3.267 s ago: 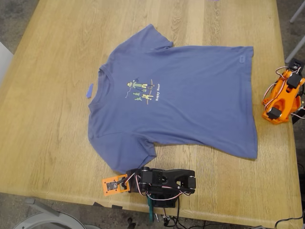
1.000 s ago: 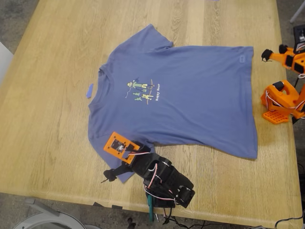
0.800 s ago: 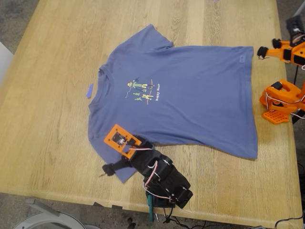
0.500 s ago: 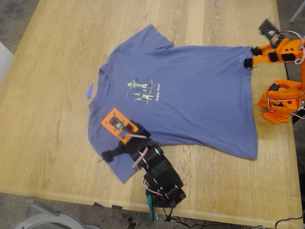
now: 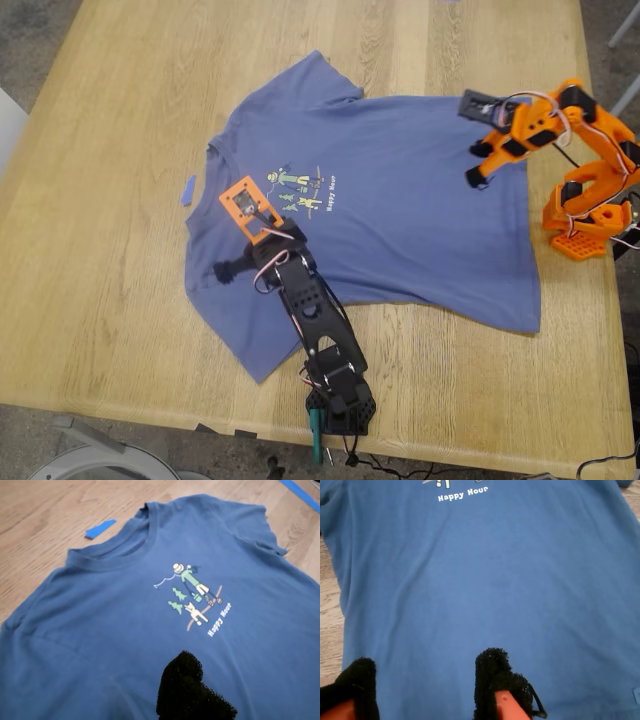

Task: Fold a T-shirt

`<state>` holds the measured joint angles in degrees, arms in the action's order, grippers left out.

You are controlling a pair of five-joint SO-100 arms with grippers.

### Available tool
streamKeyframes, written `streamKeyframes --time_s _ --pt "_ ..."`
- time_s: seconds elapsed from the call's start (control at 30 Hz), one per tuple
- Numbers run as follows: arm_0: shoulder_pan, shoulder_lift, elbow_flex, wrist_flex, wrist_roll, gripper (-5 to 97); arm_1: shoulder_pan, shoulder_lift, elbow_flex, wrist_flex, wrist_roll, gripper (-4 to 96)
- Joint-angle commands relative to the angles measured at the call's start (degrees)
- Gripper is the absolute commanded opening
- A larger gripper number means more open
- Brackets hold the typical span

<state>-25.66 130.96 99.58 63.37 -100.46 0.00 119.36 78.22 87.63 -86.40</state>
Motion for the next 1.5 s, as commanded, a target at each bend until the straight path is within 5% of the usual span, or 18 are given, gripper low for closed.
streamKeyframes --time_s 0.0,0.23,0.53,1.1,1.47 --pt "0.4 -1.3 0.2 -6.2 0.8 69 -1.3 -2.3 -3.0 -3.1 0.4 28.8" --pt "0.4 -6.7 2.7 -15.9 1.6 68 -7.6 -11.2 -2.6 -13.5 4.5 26.9" --pt "-2.1 -9.2 10.5 -30.2 3.2 68 -10.5 -23.5 -6.2 -22.5 3.3 24.9" --pt "-6.6 -18.6 11.9 -35.2 6.0 68 -8.9 -31.6 -5.8 -35.4 5.4 26.8" --pt "-8.5 -35.0 -3.6 -37.0 8.3 68 -2.6 -35.9 -4.4 -39.8 5.3 27.0"
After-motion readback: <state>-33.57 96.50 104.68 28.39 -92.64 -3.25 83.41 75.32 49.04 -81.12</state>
